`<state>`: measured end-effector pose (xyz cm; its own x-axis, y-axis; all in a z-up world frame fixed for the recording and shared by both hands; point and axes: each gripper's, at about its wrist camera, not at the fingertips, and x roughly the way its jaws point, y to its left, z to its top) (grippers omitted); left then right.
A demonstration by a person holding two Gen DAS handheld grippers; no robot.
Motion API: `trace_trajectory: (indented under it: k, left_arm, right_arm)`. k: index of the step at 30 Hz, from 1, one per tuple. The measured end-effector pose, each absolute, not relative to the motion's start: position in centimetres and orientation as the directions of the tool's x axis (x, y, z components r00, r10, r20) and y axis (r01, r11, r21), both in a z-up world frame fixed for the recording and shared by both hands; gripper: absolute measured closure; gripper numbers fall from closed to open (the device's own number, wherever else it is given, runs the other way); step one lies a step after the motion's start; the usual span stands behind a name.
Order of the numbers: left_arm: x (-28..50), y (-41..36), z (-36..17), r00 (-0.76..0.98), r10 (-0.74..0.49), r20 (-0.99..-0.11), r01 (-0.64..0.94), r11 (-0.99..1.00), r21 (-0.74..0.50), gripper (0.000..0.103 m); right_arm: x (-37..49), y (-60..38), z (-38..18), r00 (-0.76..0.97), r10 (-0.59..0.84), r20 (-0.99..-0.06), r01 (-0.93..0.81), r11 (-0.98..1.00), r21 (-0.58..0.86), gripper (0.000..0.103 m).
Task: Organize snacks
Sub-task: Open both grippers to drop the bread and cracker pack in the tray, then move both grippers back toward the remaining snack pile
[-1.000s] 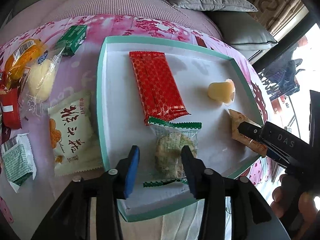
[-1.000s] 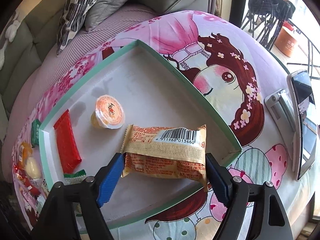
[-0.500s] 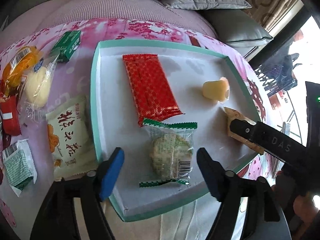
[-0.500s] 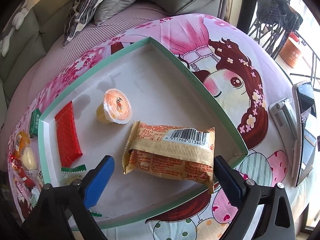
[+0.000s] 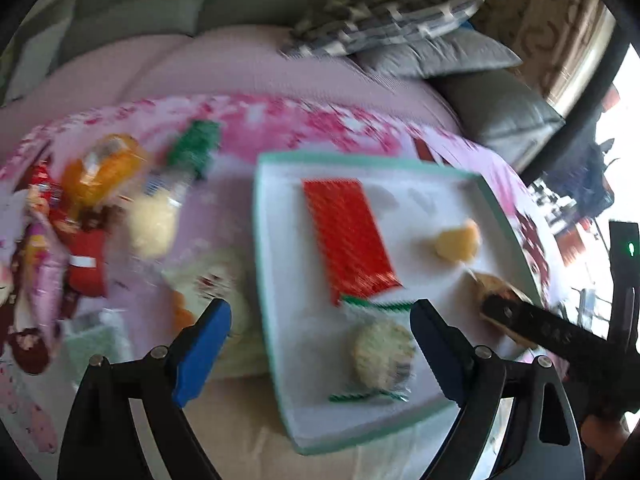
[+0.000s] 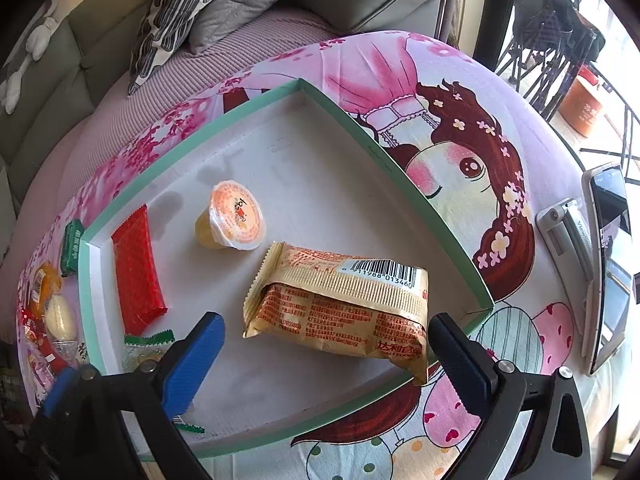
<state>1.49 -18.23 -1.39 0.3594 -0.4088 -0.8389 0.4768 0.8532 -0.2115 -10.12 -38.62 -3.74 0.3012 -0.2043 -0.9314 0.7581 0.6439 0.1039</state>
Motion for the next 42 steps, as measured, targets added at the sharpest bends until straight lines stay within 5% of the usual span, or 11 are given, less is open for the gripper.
trace_trajectory:
  k: [12, 42]
  left_arm:
    - [4.7, -13.7, -2.5, 0.452, -0.226, -0.863, 0.198, 0.969, -0.150, 0.011]
    - [5.8, -10.4, -3.3, 0.407, -0.185, -0.895, 0.102, 0.982, -0.157, 0.011]
  right_arm:
    - [-9.8, -37.8, -2.7, 0.322, -0.233, -0.917, 0.731, 0.677, 0.085, 0.000]
    - [-6.3, -31.4, -0.8, 0.413, -0.236, -0.880, 0.585, 0.809, 0.058, 0.000]
